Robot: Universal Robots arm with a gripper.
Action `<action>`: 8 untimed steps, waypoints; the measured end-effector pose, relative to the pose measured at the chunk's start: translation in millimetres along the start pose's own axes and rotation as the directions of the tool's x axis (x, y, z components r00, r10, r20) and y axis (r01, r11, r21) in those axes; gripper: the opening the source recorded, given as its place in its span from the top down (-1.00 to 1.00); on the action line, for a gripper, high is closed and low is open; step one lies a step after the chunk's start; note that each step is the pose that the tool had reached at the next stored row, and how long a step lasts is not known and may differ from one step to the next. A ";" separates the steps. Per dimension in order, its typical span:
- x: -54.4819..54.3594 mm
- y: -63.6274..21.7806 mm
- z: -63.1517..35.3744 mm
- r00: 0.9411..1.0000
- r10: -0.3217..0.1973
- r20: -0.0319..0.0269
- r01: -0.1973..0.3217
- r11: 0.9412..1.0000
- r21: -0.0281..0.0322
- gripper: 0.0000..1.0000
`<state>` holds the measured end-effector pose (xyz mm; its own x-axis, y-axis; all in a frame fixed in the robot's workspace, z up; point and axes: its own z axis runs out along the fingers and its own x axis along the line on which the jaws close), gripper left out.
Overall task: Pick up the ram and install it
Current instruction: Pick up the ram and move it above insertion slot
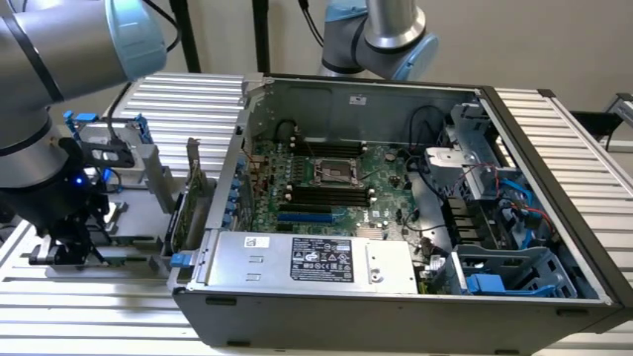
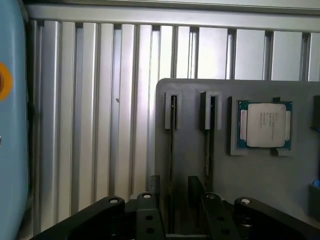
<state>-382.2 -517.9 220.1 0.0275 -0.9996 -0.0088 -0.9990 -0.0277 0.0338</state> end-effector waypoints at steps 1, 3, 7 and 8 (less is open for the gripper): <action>0.0 -0.1 2.0 1.000 -0.001 0.000 0.001 1.000 0.000 0.27; 0.1 -0.2 5.6 1.000 -0.002 0.000 0.002 1.000 0.000 0.27; 0.1 -0.4 12.8 1.000 -0.006 0.000 0.006 1.000 0.000 0.27; 0.1 -0.5 14.6 1.000 -0.007 0.000 0.007 1.000 0.000 0.27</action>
<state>-382.2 -517.9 205.5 0.0342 -0.9994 -0.0089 -0.9988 -0.0345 0.0336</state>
